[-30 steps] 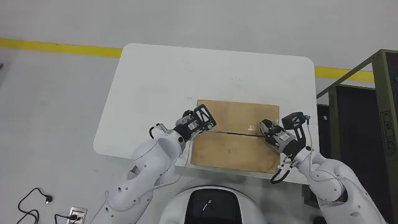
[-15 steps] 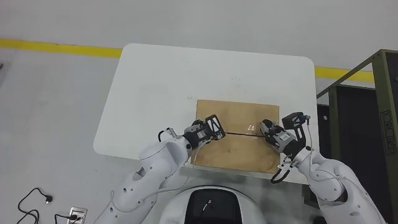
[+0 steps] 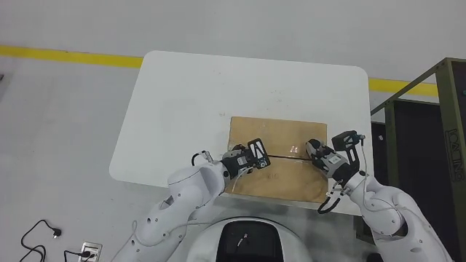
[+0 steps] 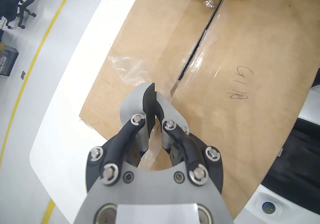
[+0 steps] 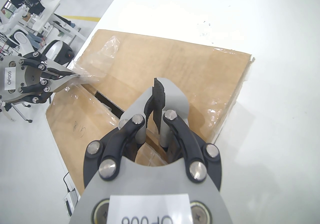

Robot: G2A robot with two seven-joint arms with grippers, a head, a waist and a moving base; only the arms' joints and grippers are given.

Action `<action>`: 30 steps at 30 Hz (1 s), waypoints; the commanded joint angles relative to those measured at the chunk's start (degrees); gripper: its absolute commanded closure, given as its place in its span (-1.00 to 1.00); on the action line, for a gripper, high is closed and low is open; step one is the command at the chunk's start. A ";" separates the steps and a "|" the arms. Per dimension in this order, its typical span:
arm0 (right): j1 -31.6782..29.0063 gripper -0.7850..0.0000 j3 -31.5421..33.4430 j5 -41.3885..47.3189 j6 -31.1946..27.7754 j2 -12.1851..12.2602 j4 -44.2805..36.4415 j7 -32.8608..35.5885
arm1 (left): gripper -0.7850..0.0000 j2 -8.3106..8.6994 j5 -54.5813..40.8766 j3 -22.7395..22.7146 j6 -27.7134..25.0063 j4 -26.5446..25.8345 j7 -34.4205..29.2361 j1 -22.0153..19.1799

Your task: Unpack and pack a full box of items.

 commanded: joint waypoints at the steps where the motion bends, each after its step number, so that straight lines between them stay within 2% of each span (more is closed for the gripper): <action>1: -0.18 1.00 0.19 0.09 0.01 0.00 -0.13 -0.03 | 1.00 -0.10 0.30 0.70 -0.14 0.04 0.29 -0.38; 16: -4.68 1.00 6.27 1.34 0.42 0.42 -2.62 -1.01 | 1.00 -1.14 0.84 6.19 -1.58 3.05 1.81 -3.39; 25: -8.89 1.00 12.66 3.53 -0.46 0.76 -5.13 -1.71 | 1.00 -2.23 -0.84 8.34 0.71 2.94 2.20 -5.98; 27: -9.54 1.00 13.39 3.92 -0.81 0.79 -5.69 -1.56 | 0.83 -2.34 -0.96 8.53 0.79 1.85 1.90 -6.07; 30: -9.75 1.00 13.50 4.13 -1.35 0.79 -6.19 -1.31 | 0.95 -2.26 -0.82 8.42 0.35 0.75 1.75 -5.60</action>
